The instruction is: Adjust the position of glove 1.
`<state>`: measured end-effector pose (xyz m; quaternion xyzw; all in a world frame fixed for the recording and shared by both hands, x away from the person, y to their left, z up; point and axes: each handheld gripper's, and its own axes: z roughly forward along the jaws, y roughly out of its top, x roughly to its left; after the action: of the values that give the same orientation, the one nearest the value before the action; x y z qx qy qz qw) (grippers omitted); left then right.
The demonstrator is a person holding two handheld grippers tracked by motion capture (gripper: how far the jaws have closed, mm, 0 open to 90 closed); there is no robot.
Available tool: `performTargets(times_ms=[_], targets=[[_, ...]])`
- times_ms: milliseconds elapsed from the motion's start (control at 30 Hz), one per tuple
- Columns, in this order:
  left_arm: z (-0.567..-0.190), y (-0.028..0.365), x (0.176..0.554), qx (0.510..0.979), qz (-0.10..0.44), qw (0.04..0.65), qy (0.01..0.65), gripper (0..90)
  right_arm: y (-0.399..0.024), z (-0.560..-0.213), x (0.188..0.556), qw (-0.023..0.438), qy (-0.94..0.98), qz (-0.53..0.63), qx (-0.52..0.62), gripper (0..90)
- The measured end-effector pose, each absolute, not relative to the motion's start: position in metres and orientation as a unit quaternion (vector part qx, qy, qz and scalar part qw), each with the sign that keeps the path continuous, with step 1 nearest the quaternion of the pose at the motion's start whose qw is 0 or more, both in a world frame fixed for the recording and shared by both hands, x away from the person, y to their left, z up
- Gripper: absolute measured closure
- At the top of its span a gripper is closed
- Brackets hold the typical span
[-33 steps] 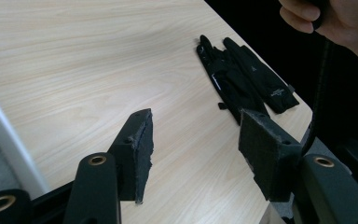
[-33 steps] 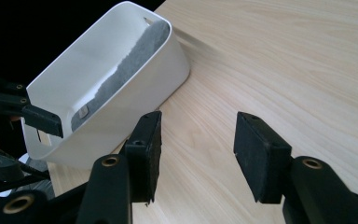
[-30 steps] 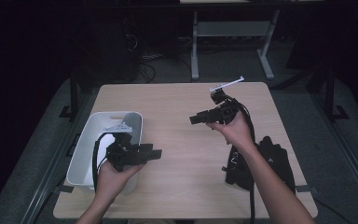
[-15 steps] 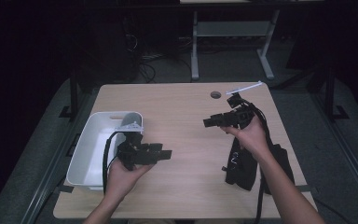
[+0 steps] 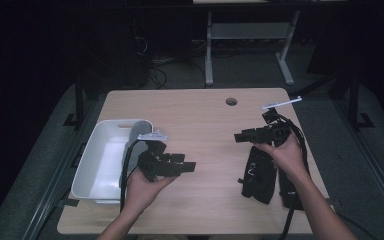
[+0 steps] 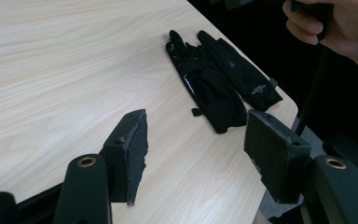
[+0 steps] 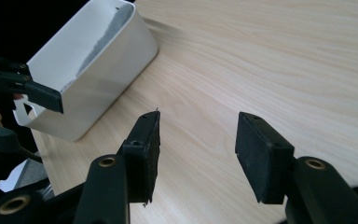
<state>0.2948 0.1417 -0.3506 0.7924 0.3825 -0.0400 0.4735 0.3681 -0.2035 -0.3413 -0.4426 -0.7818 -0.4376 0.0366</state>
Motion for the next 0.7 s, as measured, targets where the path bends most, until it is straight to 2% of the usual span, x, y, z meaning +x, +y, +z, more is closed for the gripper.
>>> performTargets(times_ms=[700], targets=[[-0.360, 0.100, 0.297, 0.808, -0.054, 0.466, 0.357, 36.1, -0.275, -0.375, 0.328, 0.016, -0.767, -0.423, -0.482, 50.8]])
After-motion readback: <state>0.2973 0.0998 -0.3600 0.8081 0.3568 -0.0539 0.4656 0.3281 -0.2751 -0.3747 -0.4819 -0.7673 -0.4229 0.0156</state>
